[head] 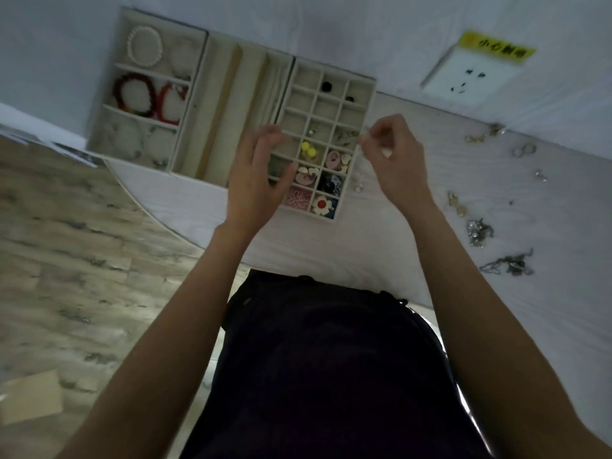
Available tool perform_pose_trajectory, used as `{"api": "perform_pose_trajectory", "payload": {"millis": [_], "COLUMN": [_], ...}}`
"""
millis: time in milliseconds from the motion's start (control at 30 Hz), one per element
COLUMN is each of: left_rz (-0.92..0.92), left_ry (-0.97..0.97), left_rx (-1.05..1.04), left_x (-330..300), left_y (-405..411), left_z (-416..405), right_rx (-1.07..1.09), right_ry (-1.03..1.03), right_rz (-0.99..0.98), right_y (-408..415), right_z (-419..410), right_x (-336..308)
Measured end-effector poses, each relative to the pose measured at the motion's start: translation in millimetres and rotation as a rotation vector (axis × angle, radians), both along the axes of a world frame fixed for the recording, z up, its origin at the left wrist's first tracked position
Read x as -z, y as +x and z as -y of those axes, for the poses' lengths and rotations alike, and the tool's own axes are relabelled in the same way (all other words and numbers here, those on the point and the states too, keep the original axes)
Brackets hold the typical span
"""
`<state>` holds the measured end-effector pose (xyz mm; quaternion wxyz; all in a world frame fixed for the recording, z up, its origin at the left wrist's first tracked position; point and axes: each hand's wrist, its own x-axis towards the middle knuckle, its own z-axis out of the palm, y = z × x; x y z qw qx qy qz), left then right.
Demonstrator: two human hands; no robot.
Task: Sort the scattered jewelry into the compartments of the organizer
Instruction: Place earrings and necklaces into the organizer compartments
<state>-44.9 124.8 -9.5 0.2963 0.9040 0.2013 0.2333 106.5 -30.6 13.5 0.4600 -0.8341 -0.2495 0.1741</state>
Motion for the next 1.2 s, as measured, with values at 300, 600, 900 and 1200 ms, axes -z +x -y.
{"api": "perform_pose_trajectory", "payload": {"millis": [300,600,900,1200], "left_rz": [-0.269,-0.295,-0.292,-0.423], "left_ry": [-0.038,0.035,0.097,0.488], "left_rx": [-0.148,-0.339,-0.313,0.06], "left_x": [7,18,13,13], "left_y": [8,17,16,5], "left_z": [-21,-20,-22,-36], "right_rx": [-0.476,-0.473,-0.306,-0.416], "right_ry": [-0.247,-0.273,-0.196,-0.357], "right_rz": [0.095,0.067,0.275,0.48], "right_y": [-8,-11,-14,-21], "right_z": [-99,-111,-85,-77], "right_x": [14,18,12,26]}}
